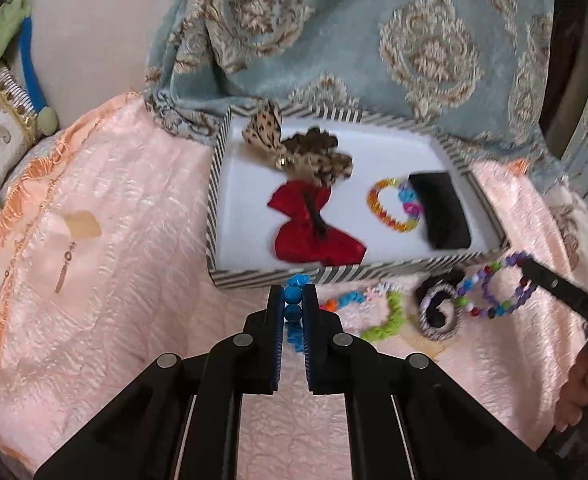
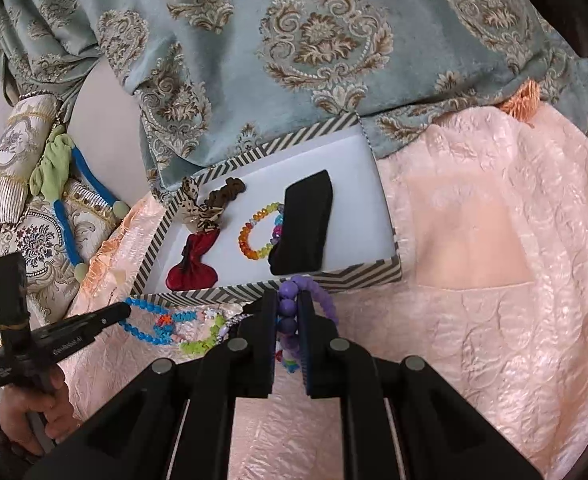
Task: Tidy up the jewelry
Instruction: 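Lift blue bracelet with left tool while right tool lifts purple bracelet, then carry blue bracelet over the box with left tool while right tool carries purple bracelet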
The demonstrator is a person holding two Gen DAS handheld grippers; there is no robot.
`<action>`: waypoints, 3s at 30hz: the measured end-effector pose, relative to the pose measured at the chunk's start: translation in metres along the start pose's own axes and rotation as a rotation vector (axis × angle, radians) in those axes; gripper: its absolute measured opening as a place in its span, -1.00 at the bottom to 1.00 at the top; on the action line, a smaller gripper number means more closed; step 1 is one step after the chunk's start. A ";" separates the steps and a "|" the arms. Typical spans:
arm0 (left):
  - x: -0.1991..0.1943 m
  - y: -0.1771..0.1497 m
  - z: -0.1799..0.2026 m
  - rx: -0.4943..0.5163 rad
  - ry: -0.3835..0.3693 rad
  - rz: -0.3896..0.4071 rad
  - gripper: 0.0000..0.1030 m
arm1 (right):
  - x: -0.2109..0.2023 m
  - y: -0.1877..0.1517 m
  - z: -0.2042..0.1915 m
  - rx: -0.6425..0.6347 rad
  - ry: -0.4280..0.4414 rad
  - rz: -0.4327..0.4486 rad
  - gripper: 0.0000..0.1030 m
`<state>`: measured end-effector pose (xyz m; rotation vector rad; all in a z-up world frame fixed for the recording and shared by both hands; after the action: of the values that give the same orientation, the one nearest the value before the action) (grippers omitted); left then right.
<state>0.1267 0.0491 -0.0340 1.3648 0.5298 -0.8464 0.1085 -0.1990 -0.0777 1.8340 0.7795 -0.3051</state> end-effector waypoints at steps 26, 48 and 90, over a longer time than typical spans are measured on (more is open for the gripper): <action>-0.009 0.006 0.002 -0.047 -0.078 0.024 -1.00 | 0.047 -0.073 -0.031 -0.124 0.033 -0.380 -0.76; -0.003 0.004 0.002 -0.045 -0.076 -0.003 -1.00 | 0.054 -0.065 -0.028 -0.291 -0.130 -0.315 -0.62; 0.000 0.003 0.006 0.018 0.013 0.006 -1.00 | -0.002 -0.017 -0.042 -0.239 -0.082 -0.021 -0.82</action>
<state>0.1280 0.0434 -0.0310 1.3883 0.5288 -0.8396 0.0898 -0.1580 -0.0722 1.5807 0.7455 -0.2858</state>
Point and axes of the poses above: each gripper's, at about its wrist camera, not at the fingertips, and x roughly the way its jaws point, z to its right, y to its top, the point moved 8 cm from there along x, roughly the way its jaws point
